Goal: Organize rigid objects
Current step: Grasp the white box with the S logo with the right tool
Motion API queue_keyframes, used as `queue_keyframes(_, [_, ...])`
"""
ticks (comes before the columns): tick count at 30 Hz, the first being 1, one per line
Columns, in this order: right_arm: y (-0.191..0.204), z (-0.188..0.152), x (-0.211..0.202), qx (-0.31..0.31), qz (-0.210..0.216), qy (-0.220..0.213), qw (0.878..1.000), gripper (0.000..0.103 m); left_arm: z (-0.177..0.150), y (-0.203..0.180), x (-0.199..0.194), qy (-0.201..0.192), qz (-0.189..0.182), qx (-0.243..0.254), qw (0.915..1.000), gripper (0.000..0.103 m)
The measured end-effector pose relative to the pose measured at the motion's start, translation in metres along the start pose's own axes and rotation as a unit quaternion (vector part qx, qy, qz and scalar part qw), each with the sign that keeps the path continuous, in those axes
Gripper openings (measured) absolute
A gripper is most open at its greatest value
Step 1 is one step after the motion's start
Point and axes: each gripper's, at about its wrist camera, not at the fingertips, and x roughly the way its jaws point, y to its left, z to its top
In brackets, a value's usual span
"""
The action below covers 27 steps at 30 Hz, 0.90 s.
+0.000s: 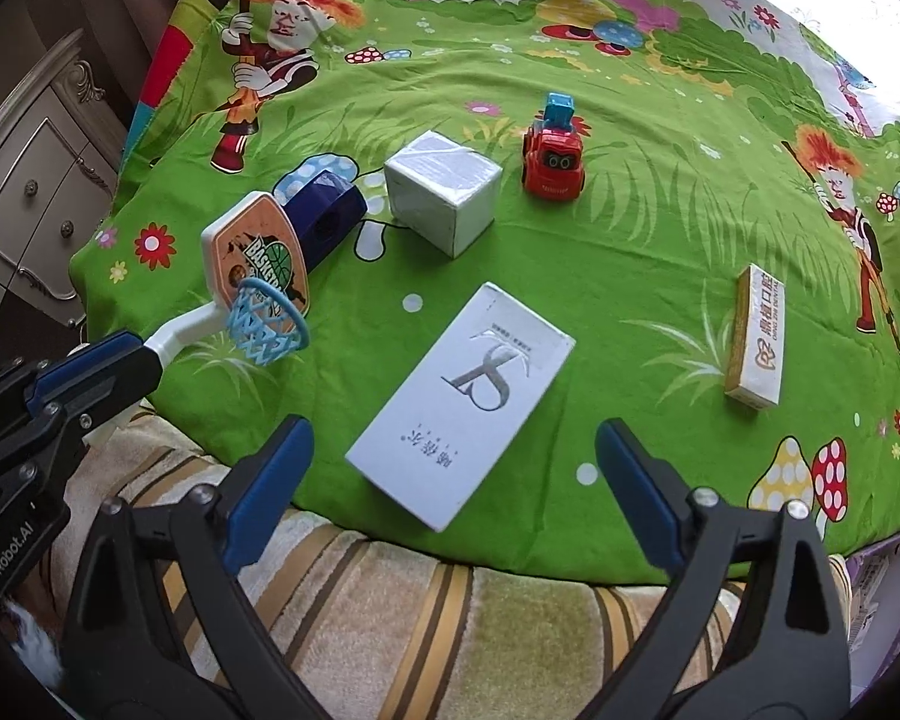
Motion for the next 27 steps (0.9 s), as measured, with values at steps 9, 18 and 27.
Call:
queue_keyframes(9, [-0.005,0.001,0.006,0.005,0.022,0.01,1.0,0.057,-0.007,-0.008,-0.008,-0.002,-0.013,-0.008,0.9999,0.013])
queue_keyframes(18, [-0.02,-0.01,-0.011,0.002,0.042,-0.014,0.999,0.049,-0.013,-0.015,-0.016,-0.005,-0.022,-0.01,0.9997,0.013])
queue_keyframes(27, [-0.041,-0.033,-0.046,0.016,0.049,-0.058,0.997,0.048,-0.014,-0.027,-0.022,-0.011,-0.032,-0.008,0.9994,0.013])
